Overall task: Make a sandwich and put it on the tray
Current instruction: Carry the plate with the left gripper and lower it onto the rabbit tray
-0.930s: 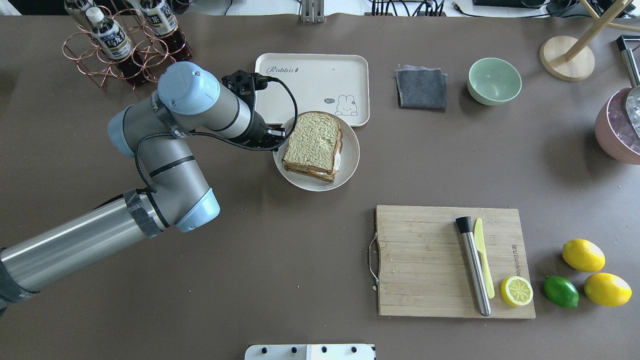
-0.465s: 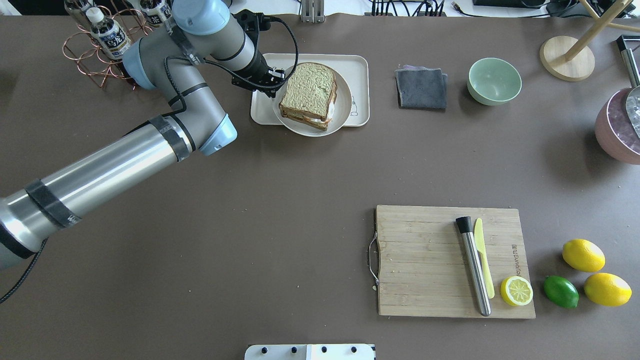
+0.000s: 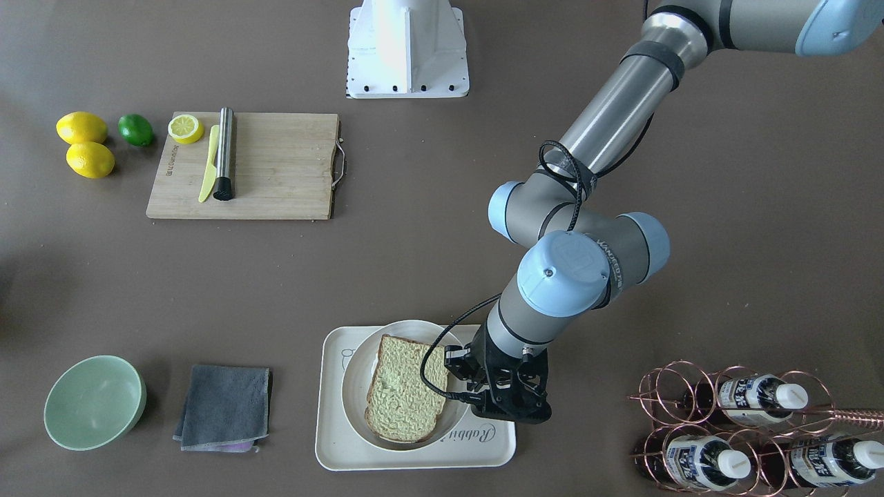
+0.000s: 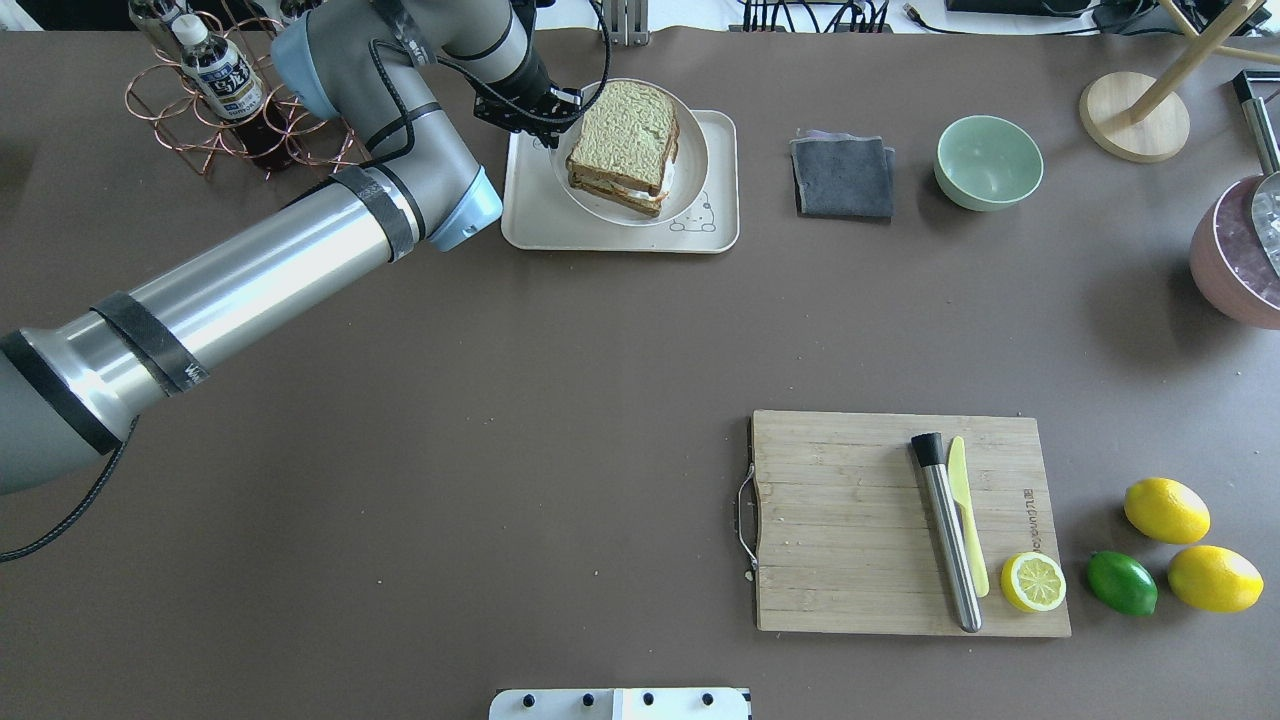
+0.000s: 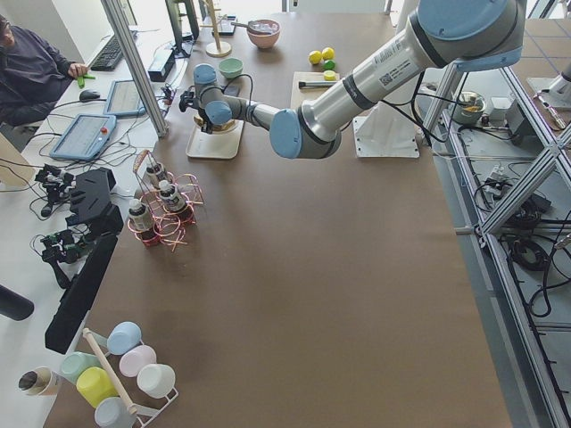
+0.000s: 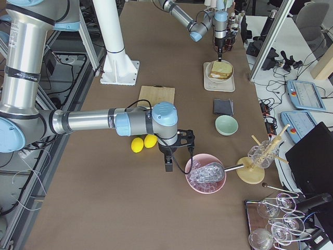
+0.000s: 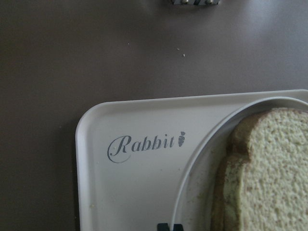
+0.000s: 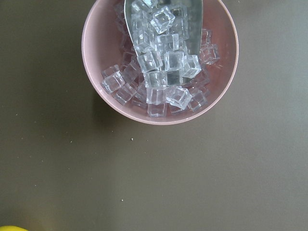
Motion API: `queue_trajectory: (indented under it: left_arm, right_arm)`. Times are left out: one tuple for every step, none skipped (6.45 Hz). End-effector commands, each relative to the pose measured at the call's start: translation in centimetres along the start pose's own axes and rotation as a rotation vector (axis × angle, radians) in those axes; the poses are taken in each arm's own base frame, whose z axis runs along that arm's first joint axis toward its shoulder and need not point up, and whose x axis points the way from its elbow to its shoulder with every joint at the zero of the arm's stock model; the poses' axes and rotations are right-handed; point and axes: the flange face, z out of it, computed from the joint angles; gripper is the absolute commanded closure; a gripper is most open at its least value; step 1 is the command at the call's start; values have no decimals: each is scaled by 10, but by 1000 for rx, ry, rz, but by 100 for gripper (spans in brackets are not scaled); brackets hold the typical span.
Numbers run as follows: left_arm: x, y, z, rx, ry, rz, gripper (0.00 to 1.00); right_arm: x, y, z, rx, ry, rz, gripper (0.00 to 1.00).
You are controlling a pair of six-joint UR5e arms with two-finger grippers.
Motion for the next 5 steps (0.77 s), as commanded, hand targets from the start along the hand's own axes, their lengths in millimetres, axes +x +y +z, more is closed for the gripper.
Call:
queue_trajectory:
  left_arm:
    - [18,14,12,31,15,40,10]
    - [17,15,13,42,13,45,3]
    - [11,8,5,56,14,41,3]
    - [-33,17,-12,86,19,34,3]
    - [-64,45,-43,119,58,42,3]
  right_arm:
    - [1,0,1,-2,0,2,0]
    - [3,-3,4,-6,0,5,0]
    - [4,-2,5,-8,0,7,0]
    - [4,-1,5,-9,1,8,0]
    - [4,-1,5,-8,0,7,0]
